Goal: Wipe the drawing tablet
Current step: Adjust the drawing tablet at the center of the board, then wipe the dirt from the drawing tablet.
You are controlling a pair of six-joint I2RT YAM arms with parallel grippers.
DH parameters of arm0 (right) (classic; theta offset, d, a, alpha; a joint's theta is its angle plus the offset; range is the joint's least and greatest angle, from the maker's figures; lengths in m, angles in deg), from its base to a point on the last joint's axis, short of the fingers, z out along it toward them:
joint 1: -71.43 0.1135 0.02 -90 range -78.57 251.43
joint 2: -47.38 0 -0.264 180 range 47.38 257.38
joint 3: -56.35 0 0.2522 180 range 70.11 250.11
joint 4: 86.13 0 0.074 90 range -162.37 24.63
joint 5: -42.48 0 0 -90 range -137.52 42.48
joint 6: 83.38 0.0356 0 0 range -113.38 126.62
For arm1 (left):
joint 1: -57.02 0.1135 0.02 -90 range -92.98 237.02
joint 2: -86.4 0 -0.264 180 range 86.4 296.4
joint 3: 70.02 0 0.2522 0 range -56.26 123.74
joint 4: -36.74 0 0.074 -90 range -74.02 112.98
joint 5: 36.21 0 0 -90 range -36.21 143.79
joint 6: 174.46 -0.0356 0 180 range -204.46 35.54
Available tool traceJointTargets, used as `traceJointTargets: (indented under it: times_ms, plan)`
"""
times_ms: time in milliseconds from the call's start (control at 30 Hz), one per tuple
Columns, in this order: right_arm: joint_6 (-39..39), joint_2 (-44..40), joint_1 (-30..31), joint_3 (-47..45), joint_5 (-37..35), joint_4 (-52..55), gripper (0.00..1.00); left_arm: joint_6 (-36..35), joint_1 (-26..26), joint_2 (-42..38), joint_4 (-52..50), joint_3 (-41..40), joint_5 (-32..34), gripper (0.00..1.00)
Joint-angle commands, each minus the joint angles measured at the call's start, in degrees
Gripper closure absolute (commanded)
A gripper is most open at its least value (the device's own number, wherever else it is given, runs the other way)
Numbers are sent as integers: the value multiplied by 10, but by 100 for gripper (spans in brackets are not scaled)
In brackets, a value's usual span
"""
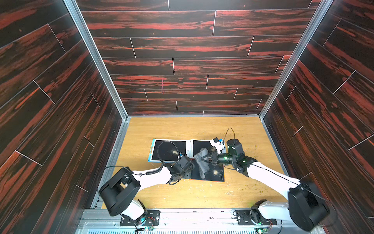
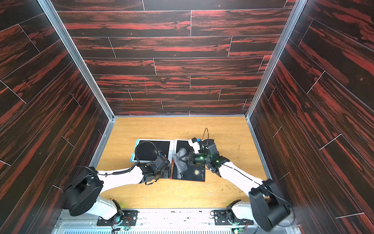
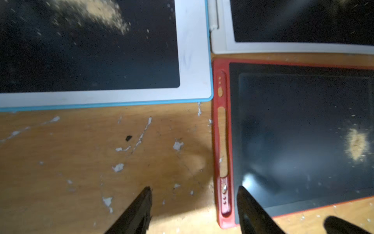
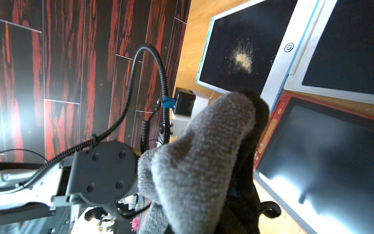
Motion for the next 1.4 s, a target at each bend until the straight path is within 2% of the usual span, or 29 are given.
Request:
traceJointTargets:
  times_ms: [0,233,400,633,1033,1200,1367]
  plan:
    - [40,36,5,-17,24,-93,100,-21,1,27,-5,26,-5,33]
    - [48,116,11,-34,25,-152,100,-30,1,85,-39,66,19,37]
    - [35,164,11,-43,6,-139,100,-31,2,98,-72,83,40,38]
    - [-22,193,12,-34,-62,-42,100,-37,1,103,-116,99,65,40]
    - [-96,230,29,36,-175,132,100,-39,-3,138,-128,117,55,40]
    - [-120,254,52,83,-263,211,100,-40,-5,136,-131,120,54,39]
    - [-136,283,57,100,-316,266,100,-42,-6,140,-134,124,51,39]
